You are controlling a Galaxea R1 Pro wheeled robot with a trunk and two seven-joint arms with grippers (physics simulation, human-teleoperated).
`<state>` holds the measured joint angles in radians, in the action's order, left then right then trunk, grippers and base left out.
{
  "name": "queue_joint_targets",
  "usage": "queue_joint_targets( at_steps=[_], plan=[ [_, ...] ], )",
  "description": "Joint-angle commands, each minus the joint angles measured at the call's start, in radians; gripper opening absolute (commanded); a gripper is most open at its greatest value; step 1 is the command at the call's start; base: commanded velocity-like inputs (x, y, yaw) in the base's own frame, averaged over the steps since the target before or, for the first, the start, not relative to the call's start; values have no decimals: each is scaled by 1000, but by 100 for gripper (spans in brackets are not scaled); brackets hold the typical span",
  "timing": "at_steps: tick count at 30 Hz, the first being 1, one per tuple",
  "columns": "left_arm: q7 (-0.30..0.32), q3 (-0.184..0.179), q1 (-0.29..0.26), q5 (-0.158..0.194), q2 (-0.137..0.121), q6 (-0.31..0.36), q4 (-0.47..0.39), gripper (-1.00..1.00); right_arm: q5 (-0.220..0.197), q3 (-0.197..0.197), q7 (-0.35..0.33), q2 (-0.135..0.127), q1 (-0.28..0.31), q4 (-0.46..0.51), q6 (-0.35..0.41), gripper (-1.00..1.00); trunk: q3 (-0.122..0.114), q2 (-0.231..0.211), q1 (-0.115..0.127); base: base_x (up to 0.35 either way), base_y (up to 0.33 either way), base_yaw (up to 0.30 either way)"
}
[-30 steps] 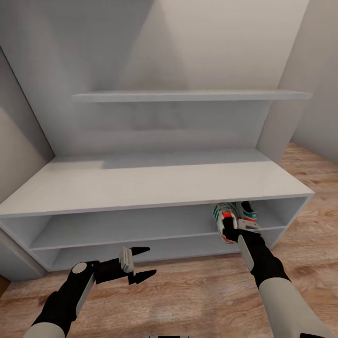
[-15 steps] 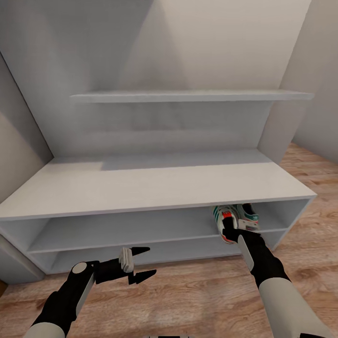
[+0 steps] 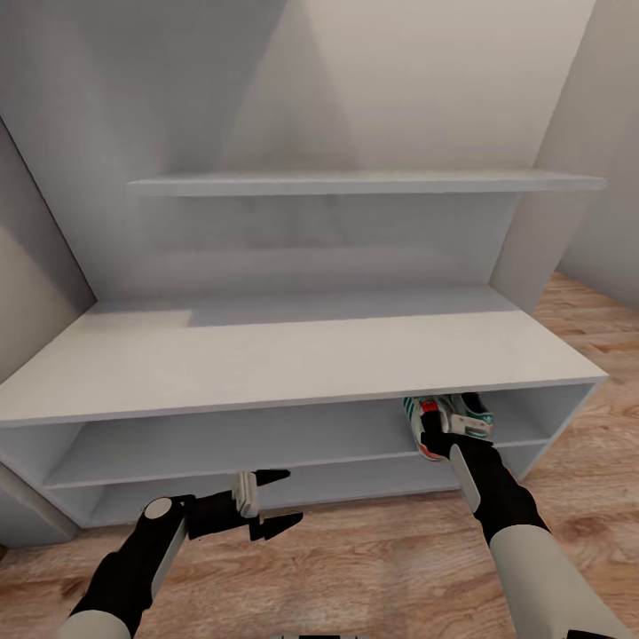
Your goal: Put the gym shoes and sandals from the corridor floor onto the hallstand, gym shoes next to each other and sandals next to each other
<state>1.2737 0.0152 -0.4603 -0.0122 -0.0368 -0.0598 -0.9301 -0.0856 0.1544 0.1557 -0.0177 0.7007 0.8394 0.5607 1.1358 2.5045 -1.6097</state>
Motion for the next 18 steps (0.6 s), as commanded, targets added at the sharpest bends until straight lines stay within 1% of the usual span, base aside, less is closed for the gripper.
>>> queue_joint_targets(
  at_steps=[1,2,3,5,7,9,11,18],
  plan=[
    [3,-6,0,-2,13,-6,14,100,-9,-1,7,0,0,1,4,-100,1,0,0,4,0,0],
    [3,-25,0,-3,26,-6,27,100,-9,-1,7,0,0,1,4,-100,1,0,0,1,0,0],
    [3,-40,0,-3,31,-6,31,100,-9,-1,7,0,0,1,4,-100,1,0,0,0,0,0],
    [3,-79,0,-3,39,-6,35,100,-9,-1,7,0,0,1,4,-100,1,0,0,0,0,0],
    [3,-98,0,-2,41,-6,36,100,-9,-1,7,1,0,1,4,-100,1,0,0,0,0,0],
    [3,-108,0,-2,43,-6,37,100,-9,-1,7,0,0,1,4,-100,1,0,0,0,0,0],
    [3,-111,0,-2,43,-6,37,100,-9,-1,7,0,0,1,4,-100,1,0,0,3,0,0],
    [3,-112,0,-1,44,-6,37,100,-9,-1,7,1,0,1,4,-100,1,0,0,150,0,0]
  ],
)
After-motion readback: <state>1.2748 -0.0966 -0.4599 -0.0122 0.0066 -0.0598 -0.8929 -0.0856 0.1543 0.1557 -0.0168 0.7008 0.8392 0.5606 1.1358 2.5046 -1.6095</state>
